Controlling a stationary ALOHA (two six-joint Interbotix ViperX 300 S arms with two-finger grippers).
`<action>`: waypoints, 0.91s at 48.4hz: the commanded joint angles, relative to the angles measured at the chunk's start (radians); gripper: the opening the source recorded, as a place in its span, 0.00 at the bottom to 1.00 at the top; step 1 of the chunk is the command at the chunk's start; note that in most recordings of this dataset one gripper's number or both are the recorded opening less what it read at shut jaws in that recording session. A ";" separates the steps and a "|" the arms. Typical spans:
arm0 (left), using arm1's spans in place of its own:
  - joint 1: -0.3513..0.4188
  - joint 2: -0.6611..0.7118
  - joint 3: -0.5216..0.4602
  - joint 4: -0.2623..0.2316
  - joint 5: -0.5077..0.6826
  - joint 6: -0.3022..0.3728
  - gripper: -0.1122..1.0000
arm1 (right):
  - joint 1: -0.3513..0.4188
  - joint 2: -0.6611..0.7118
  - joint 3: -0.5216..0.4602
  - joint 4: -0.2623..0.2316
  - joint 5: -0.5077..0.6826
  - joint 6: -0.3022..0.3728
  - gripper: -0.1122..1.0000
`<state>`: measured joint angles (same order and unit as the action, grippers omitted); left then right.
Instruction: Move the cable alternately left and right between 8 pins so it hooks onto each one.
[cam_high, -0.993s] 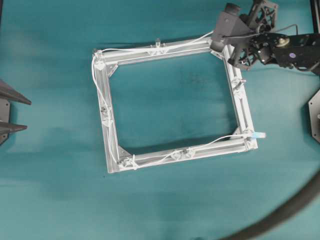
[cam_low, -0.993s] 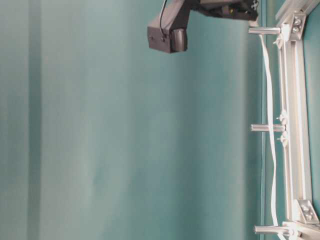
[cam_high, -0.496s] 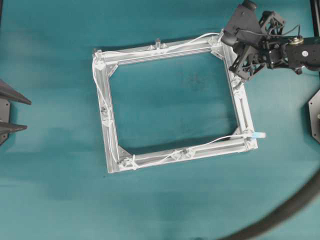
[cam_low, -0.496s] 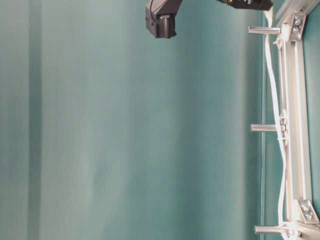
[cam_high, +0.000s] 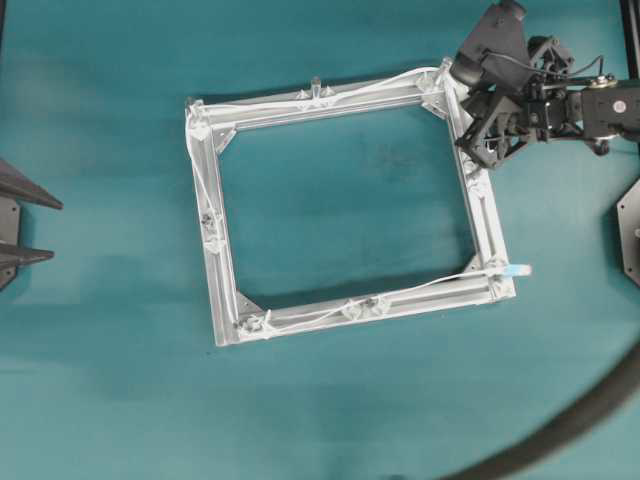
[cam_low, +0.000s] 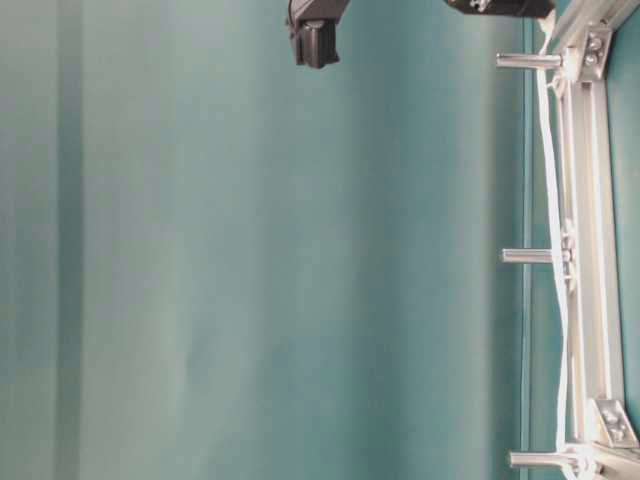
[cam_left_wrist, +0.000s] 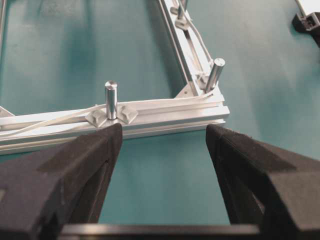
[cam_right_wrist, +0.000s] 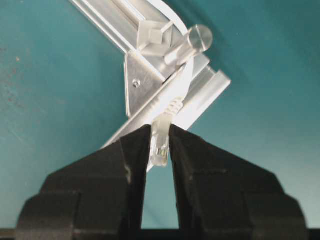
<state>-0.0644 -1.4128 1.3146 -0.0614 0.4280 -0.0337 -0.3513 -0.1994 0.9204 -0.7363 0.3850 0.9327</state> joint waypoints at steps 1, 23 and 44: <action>0.003 0.015 -0.017 0.003 -0.006 -0.002 0.75 | 0.011 -0.018 0.000 0.025 -0.014 0.002 0.24; 0.003 0.015 -0.017 0.003 -0.006 -0.003 0.75 | 0.011 -0.017 0.041 0.038 -0.106 0.003 0.24; 0.003 0.015 -0.017 0.003 -0.006 -0.002 0.75 | 0.011 -0.008 0.034 0.074 -0.089 0.002 0.25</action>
<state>-0.0644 -1.4128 1.3146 -0.0614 0.4280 -0.0337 -0.3513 -0.1994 0.9695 -0.6703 0.2961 0.9357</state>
